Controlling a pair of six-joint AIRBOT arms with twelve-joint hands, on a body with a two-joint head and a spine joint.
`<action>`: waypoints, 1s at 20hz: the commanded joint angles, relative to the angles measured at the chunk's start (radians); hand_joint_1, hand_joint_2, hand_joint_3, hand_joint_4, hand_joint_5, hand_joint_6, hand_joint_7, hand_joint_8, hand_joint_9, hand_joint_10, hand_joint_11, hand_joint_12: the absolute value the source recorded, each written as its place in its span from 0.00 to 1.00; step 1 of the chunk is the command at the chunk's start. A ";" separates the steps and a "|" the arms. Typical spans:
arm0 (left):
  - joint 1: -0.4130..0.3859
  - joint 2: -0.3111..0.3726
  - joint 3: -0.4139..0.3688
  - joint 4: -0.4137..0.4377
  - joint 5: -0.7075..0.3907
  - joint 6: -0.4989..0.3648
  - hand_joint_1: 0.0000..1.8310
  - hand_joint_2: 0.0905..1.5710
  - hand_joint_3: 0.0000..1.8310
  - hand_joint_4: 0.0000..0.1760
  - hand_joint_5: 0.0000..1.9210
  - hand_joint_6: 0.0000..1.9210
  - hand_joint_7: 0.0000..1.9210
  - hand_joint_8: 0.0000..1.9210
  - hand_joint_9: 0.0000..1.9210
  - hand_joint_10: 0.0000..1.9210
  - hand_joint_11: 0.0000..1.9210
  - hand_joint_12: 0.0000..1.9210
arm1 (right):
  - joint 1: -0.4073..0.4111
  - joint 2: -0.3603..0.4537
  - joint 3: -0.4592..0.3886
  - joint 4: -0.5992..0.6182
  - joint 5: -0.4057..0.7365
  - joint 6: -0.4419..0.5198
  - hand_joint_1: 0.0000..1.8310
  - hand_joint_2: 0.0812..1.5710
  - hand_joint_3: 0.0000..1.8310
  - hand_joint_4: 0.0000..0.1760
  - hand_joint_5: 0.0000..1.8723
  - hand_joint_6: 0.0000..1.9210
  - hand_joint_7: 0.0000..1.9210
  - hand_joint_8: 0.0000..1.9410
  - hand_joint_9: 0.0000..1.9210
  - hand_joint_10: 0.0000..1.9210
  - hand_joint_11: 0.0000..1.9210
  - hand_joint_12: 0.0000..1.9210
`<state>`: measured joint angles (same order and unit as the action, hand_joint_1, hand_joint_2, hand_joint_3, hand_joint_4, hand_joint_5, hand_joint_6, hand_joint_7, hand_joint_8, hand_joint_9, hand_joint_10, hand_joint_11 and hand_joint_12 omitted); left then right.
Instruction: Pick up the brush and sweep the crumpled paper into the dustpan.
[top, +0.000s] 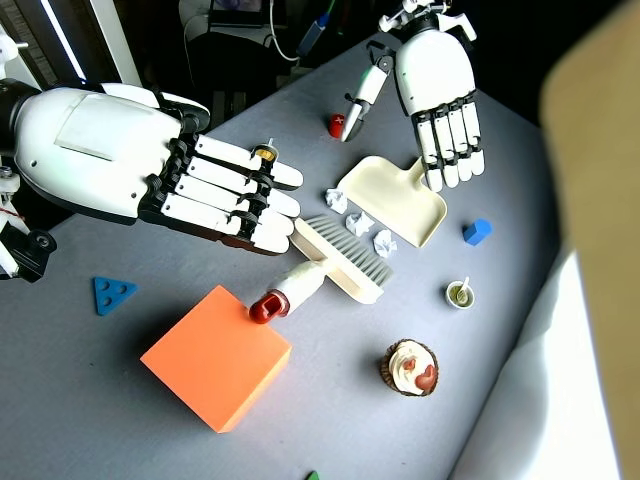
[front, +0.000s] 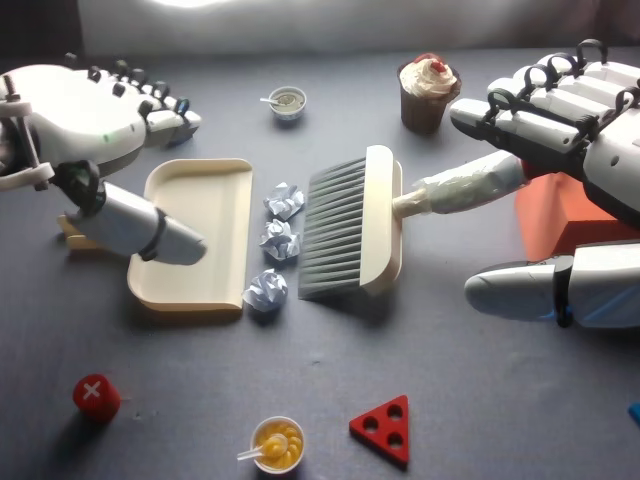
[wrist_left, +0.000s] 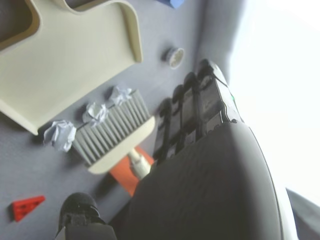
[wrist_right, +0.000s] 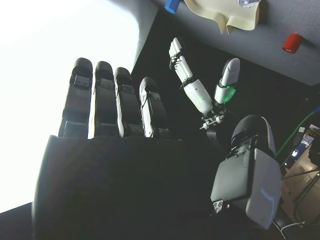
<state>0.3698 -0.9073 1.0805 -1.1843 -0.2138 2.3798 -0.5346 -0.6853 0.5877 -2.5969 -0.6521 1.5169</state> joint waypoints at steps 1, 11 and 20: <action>-0.001 0.010 0.006 0.026 -0.063 -0.011 0.14 0.57 0.00 0.00 0.03 0.00 0.04 0.00 0.05 0.00 0.07 0.01 | 0.006 0.004 -0.002 -0.042 -0.105 0.000 0.00 0.56 0.00 0.00 0.01 0.00 0.02 0.00 0.03 0.00 0.03 0.01; 0.022 -0.014 0.082 0.043 -0.058 -0.021 0.44 0.62 0.01 0.00 0.01 0.00 0.03 0.00 0.07 0.00 0.10 0.02 | 0.006 0.004 -0.002 -0.042 -0.107 0.000 0.00 0.58 0.01 0.00 0.02 0.00 0.02 0.00 0.03 0.00 0.03 0.01; 0.102 -0.048 0.119 -0.044 -0.090 -0.022 0.49 0.61 0.00 0.00 0.02 0.00 0.04 0.01 0.07 0.01 0.10 0.01 | 0.006 0.004 -0.003 -0.042 -0.107 0.000 0.00 0.59 0.00 0.00 0.04 0.00 0.05 0.00 0.05 0.00 0.06 0.01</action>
<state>0.4767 -0.9604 1.1919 -1.2404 -0.2382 2.3550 -0.5346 -0.6853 0.5873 -2.5992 -0.6518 1.5169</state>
